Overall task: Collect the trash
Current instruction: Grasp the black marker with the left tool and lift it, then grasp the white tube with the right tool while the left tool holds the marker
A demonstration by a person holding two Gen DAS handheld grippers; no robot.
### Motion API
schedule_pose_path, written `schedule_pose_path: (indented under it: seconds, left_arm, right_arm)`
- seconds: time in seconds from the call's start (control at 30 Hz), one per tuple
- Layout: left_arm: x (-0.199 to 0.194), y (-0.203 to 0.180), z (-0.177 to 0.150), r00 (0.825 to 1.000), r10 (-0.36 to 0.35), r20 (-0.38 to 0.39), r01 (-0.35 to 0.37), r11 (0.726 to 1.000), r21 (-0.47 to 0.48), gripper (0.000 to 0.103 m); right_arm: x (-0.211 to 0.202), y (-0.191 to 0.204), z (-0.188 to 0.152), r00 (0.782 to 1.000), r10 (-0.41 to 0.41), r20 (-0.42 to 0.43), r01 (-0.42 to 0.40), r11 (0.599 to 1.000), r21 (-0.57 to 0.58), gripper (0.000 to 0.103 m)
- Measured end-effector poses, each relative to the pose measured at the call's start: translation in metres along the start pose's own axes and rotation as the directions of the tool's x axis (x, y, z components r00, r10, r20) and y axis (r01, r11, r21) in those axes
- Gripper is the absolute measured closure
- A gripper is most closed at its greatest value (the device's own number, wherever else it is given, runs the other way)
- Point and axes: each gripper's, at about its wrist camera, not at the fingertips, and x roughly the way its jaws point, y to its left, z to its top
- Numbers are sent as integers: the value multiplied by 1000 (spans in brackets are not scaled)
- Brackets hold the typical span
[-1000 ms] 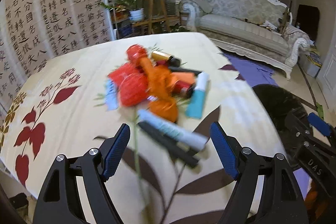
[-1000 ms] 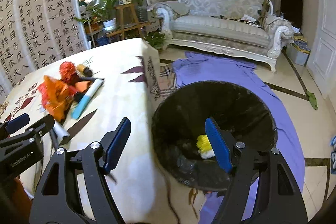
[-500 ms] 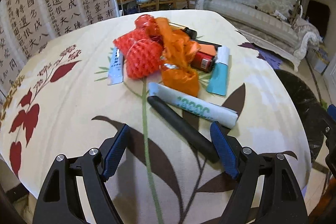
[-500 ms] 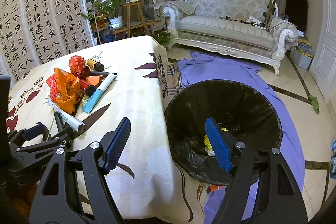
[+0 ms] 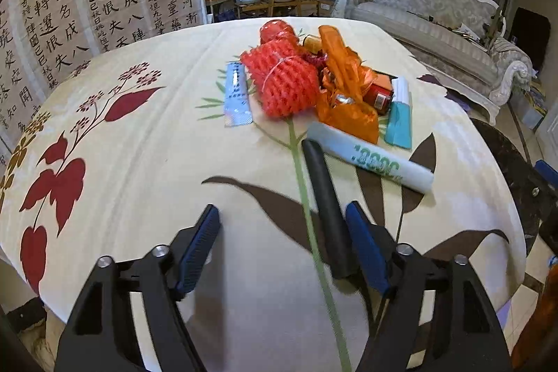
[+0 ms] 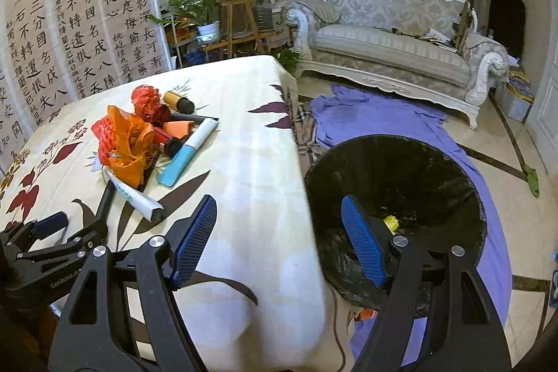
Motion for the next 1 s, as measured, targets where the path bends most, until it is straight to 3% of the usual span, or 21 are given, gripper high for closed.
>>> schedule_pose_path:
  seconds: [0.1, 0.37, 0.5, 0.83, 1.0]
  left_arm:
    - [3, -3, 4, 1000, -9, 17, 9, 1000, 22, 41]
    - [1, 3, 3, 999, 0, 46, -3, 998, 63, 89]
    - [-1, 15, 3, 999, -32, 43, 30, 999, 41, 89]
    - [-2, 51, 1, 999, -2, 44, 3, 1000, -13, 89]
    - [-1, 68, 1, 999, 18, 51, -16, 999, -35, 89]
  right_arm:
    - [2, 7, 3, 1000, 13, -3, -13, 1000, -11, 31]
    - [4, 34, 9, 998, 66, -11, -66, 995, -68, 31]
    - [6, 53, 11, 994, 103, -22, -104, 988, -110, 31]
    - [25, 93, 11, 985, 154, -83, -167, 968, -187, 31]
    - [40, 112, 10, 977, 170, -127, -195, 955, -222, 40]
